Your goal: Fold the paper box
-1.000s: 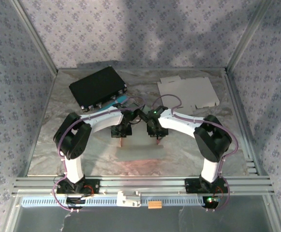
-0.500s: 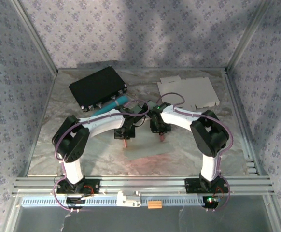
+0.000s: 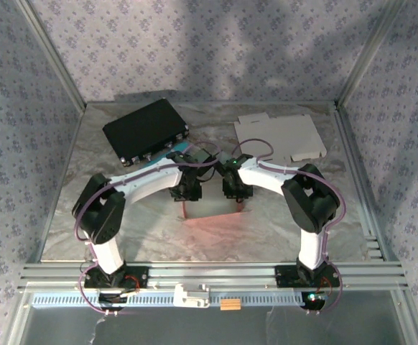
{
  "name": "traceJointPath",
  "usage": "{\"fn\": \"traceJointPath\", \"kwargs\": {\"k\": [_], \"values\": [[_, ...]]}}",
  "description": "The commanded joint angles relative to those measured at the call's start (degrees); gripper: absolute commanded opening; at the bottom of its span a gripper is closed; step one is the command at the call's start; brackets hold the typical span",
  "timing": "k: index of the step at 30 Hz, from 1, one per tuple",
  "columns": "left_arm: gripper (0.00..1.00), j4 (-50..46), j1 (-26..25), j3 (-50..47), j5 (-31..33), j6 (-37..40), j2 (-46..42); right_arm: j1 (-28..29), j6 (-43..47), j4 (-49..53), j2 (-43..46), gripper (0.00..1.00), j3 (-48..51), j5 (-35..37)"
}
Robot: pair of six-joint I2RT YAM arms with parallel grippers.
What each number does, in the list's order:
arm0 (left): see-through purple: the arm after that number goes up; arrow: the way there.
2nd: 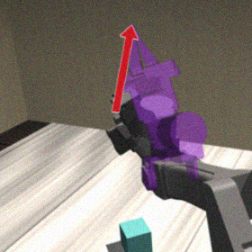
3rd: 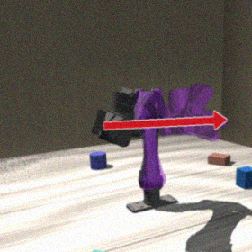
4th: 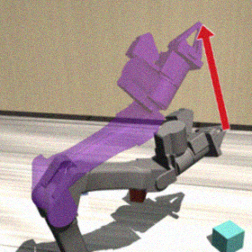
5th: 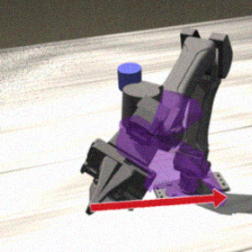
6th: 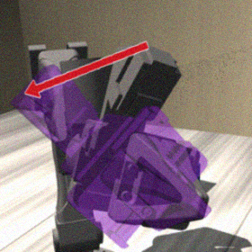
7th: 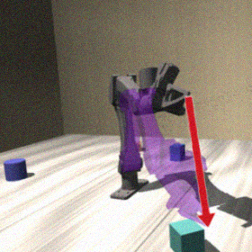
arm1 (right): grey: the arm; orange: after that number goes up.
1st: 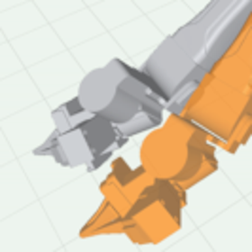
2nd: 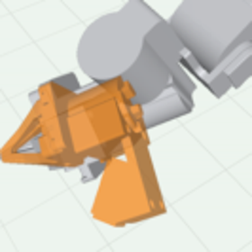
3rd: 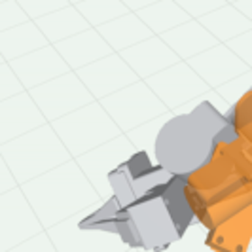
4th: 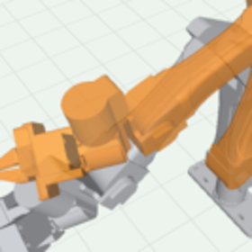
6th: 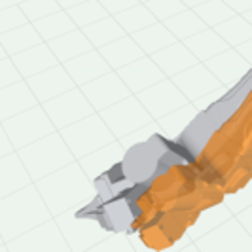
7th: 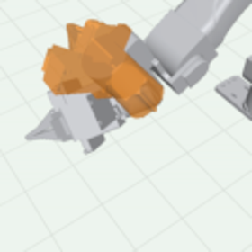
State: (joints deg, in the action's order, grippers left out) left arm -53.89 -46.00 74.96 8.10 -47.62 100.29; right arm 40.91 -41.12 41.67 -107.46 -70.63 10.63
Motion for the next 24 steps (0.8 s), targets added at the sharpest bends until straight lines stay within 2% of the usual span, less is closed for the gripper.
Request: {"fn": "traceJointPath", "kwargs": {"k": [1, 9, 11, 16, 18, 24], "values": [[0.36, -1.56, 1.98, 1.76, -1.42, -0.20, -3.14, -0.16, -0.34, 0.58, 0.87, 0.31, 0.98, -0.40], [0.37, -3.91, 6.37, 3.81, -2.24, 0.06, -7.09, -1.79, -0.27, -0.50, 0.85, 0.30, 1.81, -2.54], [0.37, -4.85, 7.21, 5.00, -2.32, 0.83, -7.94, -2.36, -0.02, -1.32, 0.74, 0.25, 3.62, -3.53], [0.37, -6.39, 8.50, 6.33, -2.47, 1.75, -9.49, -2.93, -1.32, -2.16, 0.84, 0.05, 3.57, -4.08], [0.37, -7.04, 8.82, 6.66, -2.53, 1.74, -10.34, -2.94, -2.85, -2.03, 1.47, 0.00, 3.52, -4.12], [0.37, -8.94, 9.97, 8.56, -1.77, 1.09, -12.89, -3.02, -11.47, 1.14, 5.78, 0.00, 4.40, -3.85]]}}
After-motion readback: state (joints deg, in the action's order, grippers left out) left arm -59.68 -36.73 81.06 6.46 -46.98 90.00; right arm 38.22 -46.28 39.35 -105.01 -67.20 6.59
